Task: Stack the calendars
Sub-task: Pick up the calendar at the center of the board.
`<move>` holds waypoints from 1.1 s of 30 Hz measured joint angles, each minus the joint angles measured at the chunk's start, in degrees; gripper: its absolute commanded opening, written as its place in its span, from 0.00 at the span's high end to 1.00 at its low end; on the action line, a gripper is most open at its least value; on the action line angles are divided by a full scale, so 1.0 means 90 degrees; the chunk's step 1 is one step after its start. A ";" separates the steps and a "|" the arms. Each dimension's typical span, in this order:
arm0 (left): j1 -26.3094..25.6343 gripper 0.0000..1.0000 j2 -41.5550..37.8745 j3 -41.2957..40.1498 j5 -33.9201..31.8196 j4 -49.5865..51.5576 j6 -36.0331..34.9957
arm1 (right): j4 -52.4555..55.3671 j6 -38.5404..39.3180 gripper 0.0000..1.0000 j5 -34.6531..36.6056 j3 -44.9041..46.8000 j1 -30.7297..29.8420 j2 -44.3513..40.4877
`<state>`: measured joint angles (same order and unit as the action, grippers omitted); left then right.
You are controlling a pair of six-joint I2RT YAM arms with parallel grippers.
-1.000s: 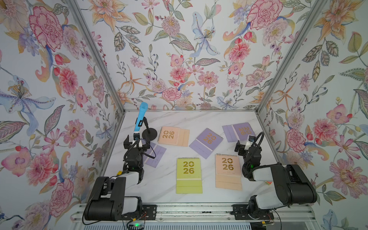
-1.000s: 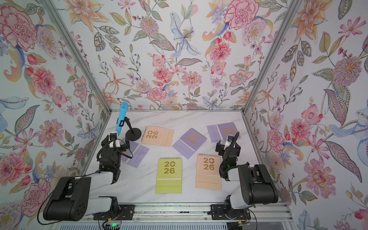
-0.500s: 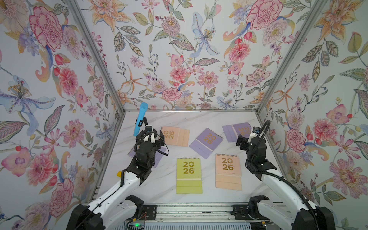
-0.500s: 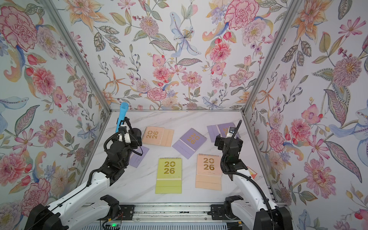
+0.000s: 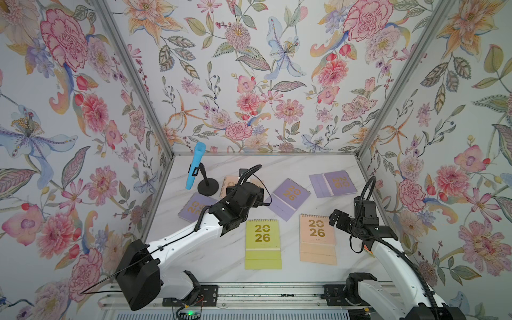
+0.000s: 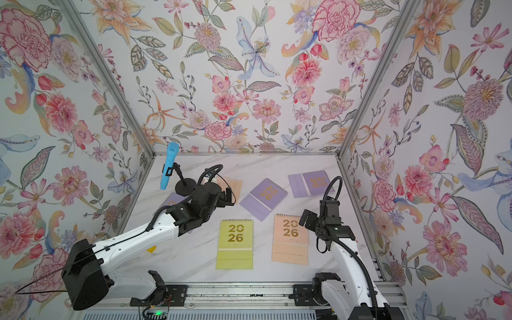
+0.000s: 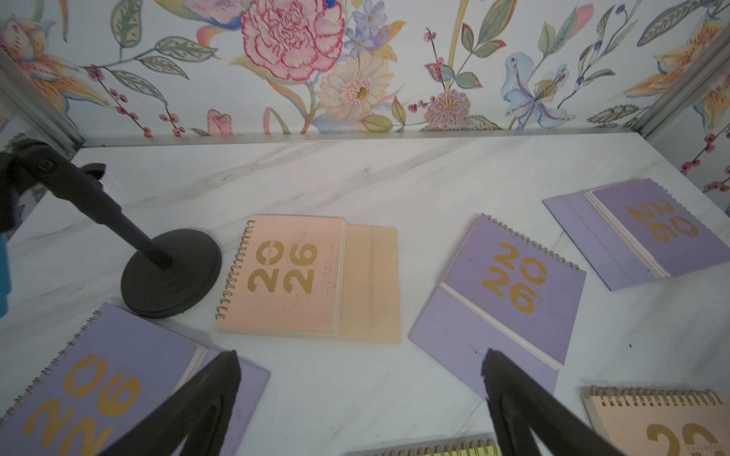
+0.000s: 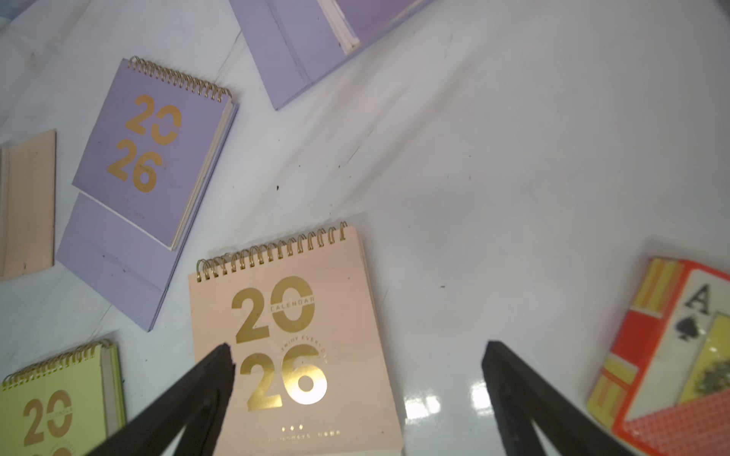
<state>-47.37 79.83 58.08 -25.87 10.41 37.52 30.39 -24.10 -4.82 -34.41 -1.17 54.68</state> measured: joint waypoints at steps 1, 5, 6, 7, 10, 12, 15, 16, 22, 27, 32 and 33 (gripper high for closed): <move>-0.0075 0.10 0.0151 0.0010 0.0129 0.0066 0.0172 | 0.0066 -0.0070 0.01 -0.0165 0.0000 0.0019 0.0085; -0.0323 0.19 0.0697 0.0170 0.0583 0.0170 0.0665 | 0.0214 -0.0260 0.01 -0.0500 0.0000 0.0022 0.0250; -0.0391 0.20 0.0843 0.0236 0.0729 0.0158 0.0775 | 0.0223 -0.0282 0.01 -0.0539 0.0002 0.0022 0.0282; -0.0457 0.23 0.1015 0.0321 0.0891 0.0146 0.0869 | 0.0228 -0.0294 0.01 -0.0556 0.0000 0.0022 0.0308; -0.0576 0.31 0.1513 0.0551 0.1367 0.0041 0.1112 | 0.0236 -0.0313 0.01 -0.0590 0.0002 0.0036 0.0355; -0.0624 0.38 0.1819 0.0624 0.1710 -0.0102 0.1292 | 0.0243 -0.0313 0.01 -0.0590 0.0002 0.0066 0.0364; -0.0709 0.45 0.2186 0.0692 0.2110 -0.0257 0.1501 | 0.0245 -0.0308 0.01 -0.0588 0.0002 0.0095 0.0452; -0.0743 0.47 0.2288 0.0738 0.2200 -0.0279 0.1537 | 0.0245 -0.0306 0.01 -0.0588 0.0005 0.0095 0.0481; -0.0988 0.59 0.2997 0.1226 0.2742 -0.0357 0.1746 | 0.0240 -0.0304 0.01 -0.0661 0.0095 0.0100 0.0644; -0.1073 0.73 0.3361 0.1372 0.3072 -0.0410 0.1863 | 0.0211 -0.0304 0.01 -0.0760 0.0160 0.0100 0.0809; -0.1073 0.82 0.3580 0.1384 0.3315 -0.0464 0.1950 | 0.0163 -0.0304 0.01 -0.0867 0.0187 0.0100 0.0930; -0.1073 0.83 0.3628 0.1387 0.3364 -0.0493 0.1960 | 0.0136 -0.0304 0.01 -0.0894 0.0199 0.0100 0.0967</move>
<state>-57.04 112.49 70.57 4.40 5.98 55.16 31.62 -26.83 -12.86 -32.62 -0.27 63.37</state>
